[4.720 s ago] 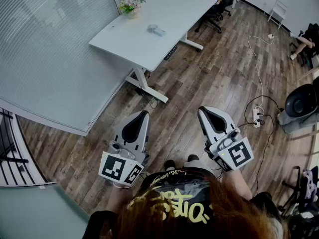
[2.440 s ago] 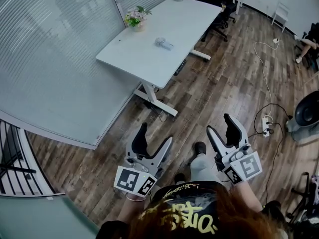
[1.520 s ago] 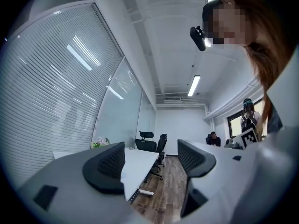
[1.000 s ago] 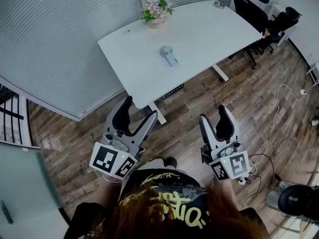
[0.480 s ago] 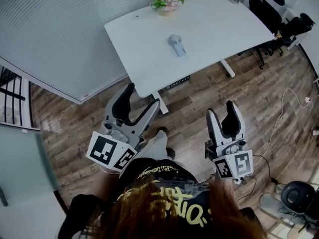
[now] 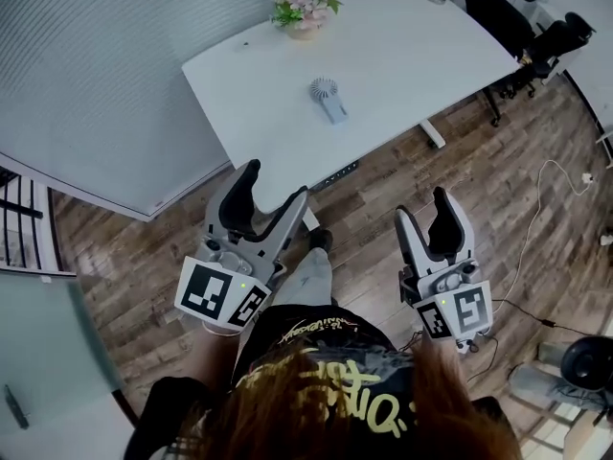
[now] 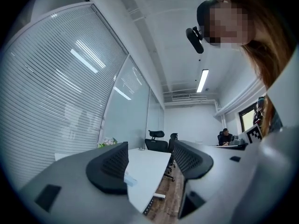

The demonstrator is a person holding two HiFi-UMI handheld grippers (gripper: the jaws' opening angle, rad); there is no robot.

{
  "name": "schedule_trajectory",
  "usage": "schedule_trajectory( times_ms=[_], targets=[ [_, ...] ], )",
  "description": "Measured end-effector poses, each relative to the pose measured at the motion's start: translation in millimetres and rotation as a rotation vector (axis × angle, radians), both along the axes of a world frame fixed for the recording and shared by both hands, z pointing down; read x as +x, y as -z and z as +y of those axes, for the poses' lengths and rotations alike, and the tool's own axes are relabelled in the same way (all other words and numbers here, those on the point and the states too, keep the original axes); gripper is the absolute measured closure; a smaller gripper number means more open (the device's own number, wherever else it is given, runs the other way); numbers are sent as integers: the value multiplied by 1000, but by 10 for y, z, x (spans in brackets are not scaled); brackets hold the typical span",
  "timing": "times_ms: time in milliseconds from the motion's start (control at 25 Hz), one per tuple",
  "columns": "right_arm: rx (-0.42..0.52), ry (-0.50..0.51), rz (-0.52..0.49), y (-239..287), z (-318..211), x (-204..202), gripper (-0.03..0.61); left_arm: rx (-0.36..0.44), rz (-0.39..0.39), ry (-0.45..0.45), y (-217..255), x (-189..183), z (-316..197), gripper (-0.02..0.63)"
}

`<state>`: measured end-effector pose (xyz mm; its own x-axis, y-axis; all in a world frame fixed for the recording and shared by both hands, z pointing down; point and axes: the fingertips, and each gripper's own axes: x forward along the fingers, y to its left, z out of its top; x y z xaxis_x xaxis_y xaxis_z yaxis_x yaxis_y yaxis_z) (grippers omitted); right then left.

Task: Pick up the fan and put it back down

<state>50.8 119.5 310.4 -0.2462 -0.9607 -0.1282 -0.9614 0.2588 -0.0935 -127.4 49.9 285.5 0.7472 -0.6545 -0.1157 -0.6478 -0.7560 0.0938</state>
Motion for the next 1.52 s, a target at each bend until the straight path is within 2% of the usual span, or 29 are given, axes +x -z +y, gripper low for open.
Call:
schedule_trajectory(
  times_ms=[240,640,1040,1320,1520],
  targets=[
    [-21,6,26,-65,-550,108,316,0,19,9,-69,122,-549,328],
    [-91,113,56,-297,-1847,-17,316,-25,14,56,-89,205,-1663,350],
    [-267,193,92,-942,-2678,-250,314,-46,3,42,-112,321,-2474,351],
    [-439,225,249,-1643,-3043,-316,314,-79,-3,28,-253,380,-2782,353],
    [-585,288,284,-2007,-3182,-398,304,-99,1,57,-295,409,-2790,354]
  ],
)
